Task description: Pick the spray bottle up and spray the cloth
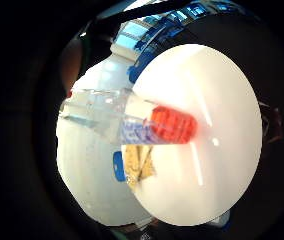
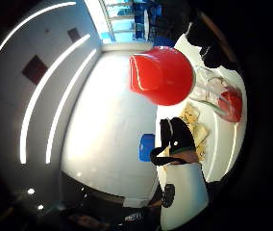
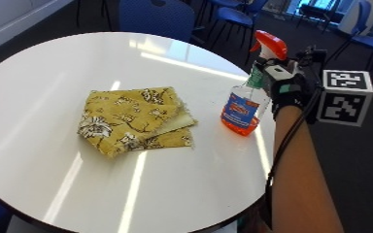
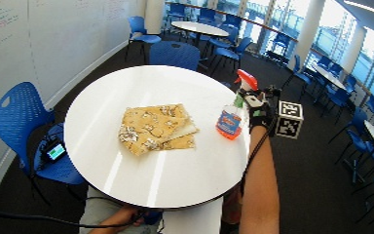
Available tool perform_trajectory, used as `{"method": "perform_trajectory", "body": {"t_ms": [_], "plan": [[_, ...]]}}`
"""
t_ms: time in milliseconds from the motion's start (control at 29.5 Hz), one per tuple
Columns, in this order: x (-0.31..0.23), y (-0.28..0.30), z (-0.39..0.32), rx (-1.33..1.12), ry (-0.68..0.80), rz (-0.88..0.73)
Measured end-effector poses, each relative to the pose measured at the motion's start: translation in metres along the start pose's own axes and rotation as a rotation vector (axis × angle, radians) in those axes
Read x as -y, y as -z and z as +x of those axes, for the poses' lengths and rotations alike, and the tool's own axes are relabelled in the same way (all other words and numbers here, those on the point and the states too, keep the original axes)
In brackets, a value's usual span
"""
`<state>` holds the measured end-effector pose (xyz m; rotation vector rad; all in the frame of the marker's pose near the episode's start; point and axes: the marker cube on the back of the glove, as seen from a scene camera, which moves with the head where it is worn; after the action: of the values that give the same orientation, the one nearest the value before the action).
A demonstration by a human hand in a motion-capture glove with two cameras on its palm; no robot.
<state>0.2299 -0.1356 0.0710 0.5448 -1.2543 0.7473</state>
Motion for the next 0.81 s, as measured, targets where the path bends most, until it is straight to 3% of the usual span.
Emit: {"method": "perform_trajectory", "body": {"t_ms": [407,814], "plan": [[0.019,-0.007,-0.009,0.12,0.014,-0.087],[0.027,-0.008,-0.008,0.126,-0.009,-0.034]]}}
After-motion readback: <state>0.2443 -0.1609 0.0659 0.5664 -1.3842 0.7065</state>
